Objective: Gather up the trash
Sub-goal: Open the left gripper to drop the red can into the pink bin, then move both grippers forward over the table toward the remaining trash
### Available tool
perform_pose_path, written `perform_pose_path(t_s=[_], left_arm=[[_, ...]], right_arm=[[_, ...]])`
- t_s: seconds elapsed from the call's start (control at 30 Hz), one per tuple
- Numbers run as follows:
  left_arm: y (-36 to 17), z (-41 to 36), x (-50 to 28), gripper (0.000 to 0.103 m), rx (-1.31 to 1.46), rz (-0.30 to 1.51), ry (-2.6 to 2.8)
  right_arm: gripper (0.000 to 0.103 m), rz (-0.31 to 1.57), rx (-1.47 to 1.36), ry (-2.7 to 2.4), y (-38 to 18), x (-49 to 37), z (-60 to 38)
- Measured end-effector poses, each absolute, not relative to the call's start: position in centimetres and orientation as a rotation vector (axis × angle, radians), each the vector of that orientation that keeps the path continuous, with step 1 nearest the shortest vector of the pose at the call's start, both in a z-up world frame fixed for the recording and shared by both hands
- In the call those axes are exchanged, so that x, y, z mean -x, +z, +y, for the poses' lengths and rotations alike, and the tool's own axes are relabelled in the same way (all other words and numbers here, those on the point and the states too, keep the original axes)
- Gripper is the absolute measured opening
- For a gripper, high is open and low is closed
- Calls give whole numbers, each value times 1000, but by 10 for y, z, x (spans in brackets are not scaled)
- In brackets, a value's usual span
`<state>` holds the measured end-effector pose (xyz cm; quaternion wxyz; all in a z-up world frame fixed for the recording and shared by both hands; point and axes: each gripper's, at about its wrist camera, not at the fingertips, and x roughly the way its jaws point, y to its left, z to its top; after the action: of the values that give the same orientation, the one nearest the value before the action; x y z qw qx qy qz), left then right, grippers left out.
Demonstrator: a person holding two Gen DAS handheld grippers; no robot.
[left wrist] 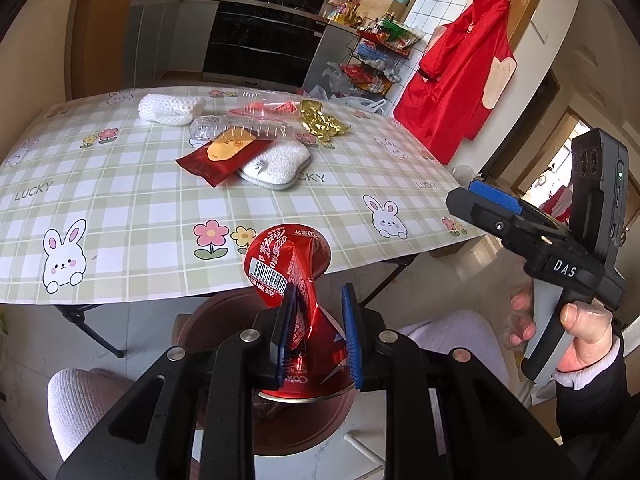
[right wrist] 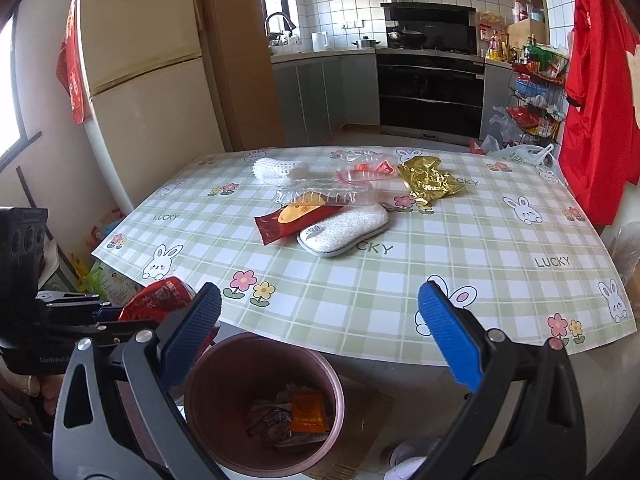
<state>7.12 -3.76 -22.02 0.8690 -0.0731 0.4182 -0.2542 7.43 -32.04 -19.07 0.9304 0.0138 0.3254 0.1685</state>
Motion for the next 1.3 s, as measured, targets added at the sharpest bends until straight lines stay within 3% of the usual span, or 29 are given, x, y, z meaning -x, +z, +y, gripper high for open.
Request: perform_pose_path(t_s=[0.1,0.43,0.63,0.8,1.3], left_arm=[[-224,-41,-73,26,147,886,-535],[-217,-27,-82,70,117,843,-448],[-204,-24,-83,84,22,793,-450],[-196,-21,-86,90,-61,755,-430],[-192,20,-146,92,-76,763,-413]], right_arm=[[97,668,-33,332,-193,-76,-324],[97,684,3,311,-196,-80,-324],[97,701,42,305,-199,-82,-319],[97,717,76,306,-202,-86,-315],[97,760,104,274,-214,-137,-327]])
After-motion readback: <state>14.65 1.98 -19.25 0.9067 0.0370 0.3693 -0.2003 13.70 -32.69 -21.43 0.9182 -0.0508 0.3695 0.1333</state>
